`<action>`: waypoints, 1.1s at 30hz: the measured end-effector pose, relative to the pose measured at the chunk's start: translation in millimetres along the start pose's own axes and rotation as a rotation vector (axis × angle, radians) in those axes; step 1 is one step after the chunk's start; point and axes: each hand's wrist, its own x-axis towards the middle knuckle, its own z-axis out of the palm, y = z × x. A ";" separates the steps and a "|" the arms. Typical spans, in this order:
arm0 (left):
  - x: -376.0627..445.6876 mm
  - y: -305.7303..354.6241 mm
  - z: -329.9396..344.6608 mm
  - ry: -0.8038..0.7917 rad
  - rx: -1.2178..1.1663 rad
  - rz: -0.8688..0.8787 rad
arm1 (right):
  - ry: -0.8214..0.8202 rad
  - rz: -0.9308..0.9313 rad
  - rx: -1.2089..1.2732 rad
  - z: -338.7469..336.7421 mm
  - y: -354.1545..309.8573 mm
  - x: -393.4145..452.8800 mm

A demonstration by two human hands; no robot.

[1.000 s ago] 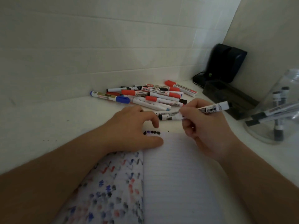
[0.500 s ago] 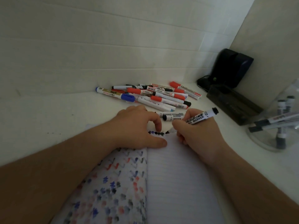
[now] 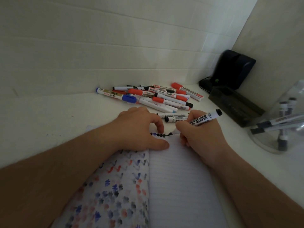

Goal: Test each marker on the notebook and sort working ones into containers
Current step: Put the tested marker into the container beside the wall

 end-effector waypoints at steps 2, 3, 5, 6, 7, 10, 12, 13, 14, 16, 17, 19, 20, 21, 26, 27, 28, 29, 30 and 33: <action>-0.3 0.0 -0.2 0.000 0.000 0.001 | -0.011 -0.009 0.002 0.0 -0.3 -0.7; -0.4 0.2 -0.2 0.002 0.001 0.001 | -0.015 -0.015 -0.005 0.5 -0.2 -1.0; -0.4 -0.2 0.0 0.006 0.001 0.001 | -0.016 -0.022 -0.027 1.8 -0.3 -1.3; -0.4 -0.6 0.3 0.006 -0.001 -0.001 | -0.013 -0.024 -0.032 2.0 -0.4 -1.3; -0.2 -0.9 0.6 0.007 -0.003 -0.002 | -0.009 -0.025 -0.030 2.2 -0.1 -0.8; 0.2 -1.3 1.2 0.001 -0.001 0.003 | 0.007 -0.015 -0.007 1.1 1.1 -0.2; 0.1 -1.0 0.6 -0.004 -0.002 0.002 | 0.014 -0.017 0.005 1.0 1.9 0.0; -0.1 -0.5 0.2 -0.005 -0.002 0.000 | 0.015 -0.025 0.005 1.5 2.3 0.1; -0.4 -0.2 -0.1 -0.006 -0.001 -0.001 | 0.014 -0.032 0.001 1.8 2.3 -0.2; -0.9 0.8 -0.9 -0.005 -0.002 -0.003 | 0.004 -0.040 -0.012 2.3 2.4 -0.2; -1.0 1.2 -1.2 -0.005 0.001 -0.003 | -0.004 -0.041 -0.018 2.4 2.9 0.1; -1.4 1.4 -1.1 -0.008 0.007 -0.002 | -0.018 -0.036 -0.021 2.1 2.8 0.5; -1.3 1.4 -1.0 -0.007 0.007 -0.002 | -0.023 -0.030 -0.015 1.5 2.9 0.8; -1.5 1.4 -0.9 -0.006 0.006 -0.001 | -0.024 -0.026 -0.001 1.3 3.2 1.3; -0.9 0.4 0.6 -0.001 0.004 0.005 | -0.004 -0.028 0.013 0.6 5.5 1.6; -0.7 -0.2 0.9 0.006 0.007 0.014 | -0.005 -0.040 0.004 0.8 5.7 1.4; -1.0 -0.9 1.3 0.018 0.004 0.025 | -0.011 -0.045 0.003 0.7 4.9 1.1; -1.6 -1.7 1.7 0.038 -0.016 0.040 | -0.023 -0.048 0.013 0.8 4.7 1.5; -2.5 -2.6 1.8 0.060 -0.056 0.055 | -0.035 -0.040 0.037 0.3 4.6 2.1; -4.9 -3.6 2.4 0.106 -0.232 0.125 | -0.050 0.009 0.220 -3.2 5.1 4.0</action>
